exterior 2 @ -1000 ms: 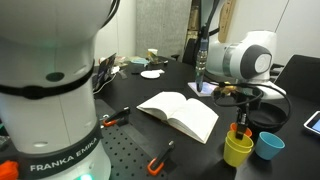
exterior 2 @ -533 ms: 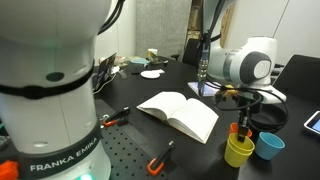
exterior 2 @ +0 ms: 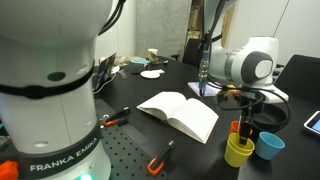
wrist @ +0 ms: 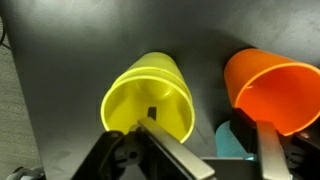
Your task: Unstack the cups
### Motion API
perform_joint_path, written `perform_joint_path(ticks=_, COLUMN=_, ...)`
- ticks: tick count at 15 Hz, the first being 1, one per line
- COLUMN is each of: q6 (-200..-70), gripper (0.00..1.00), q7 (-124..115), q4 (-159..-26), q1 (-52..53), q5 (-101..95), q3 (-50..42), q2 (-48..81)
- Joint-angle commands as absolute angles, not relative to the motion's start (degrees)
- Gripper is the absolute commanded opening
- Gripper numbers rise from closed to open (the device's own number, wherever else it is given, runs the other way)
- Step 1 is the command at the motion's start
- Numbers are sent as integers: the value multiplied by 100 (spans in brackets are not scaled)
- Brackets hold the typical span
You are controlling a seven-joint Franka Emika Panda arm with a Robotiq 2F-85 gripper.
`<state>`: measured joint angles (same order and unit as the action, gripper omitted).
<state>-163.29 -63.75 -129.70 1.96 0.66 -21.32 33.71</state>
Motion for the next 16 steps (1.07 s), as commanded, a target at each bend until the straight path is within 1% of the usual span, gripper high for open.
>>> perform_joint_path(ticks=1, q6=-16218, gripper=100, q7=-6337, q4=-12964, q1=432, q5=44, q3=-2372, q2=3297)
perform_joint_path(ticks=7, q6=-16194, gripper=98, q7=-6334, q4=-12990, q1=524, q5=41, q3=-2438, q2=3277)
perform_joint_path(ticks=12, q6=-16164, gripper=99, q7=-6369, q4=-13100, q1=558, q5=35, q3=-2487, q2=3208)
perform_joint_path(ticks=13, q6=-16164, gripper=97, q7=-6368, q4=-13116, q1=551, q5=44, q3=-2481, q2=3207)
perform_joint_path(ticks=14, q6=-16163, gripper=79, q7=-6365, q4=-13130, q1=545, q5=50, q3=-2474, q2=3209)
perform_joint_path(ticks=15, q6=-16170, gripper=73, q7=-6366, q4=-13142, q1=546, q5=52, q3=-2473, q2=3212)
perform_joint_path(ticks=16, q6=-16173, gripper=72, q7=-6369, q4=-13153, q1=548, q5=55, q3=-2470, q2=3212)
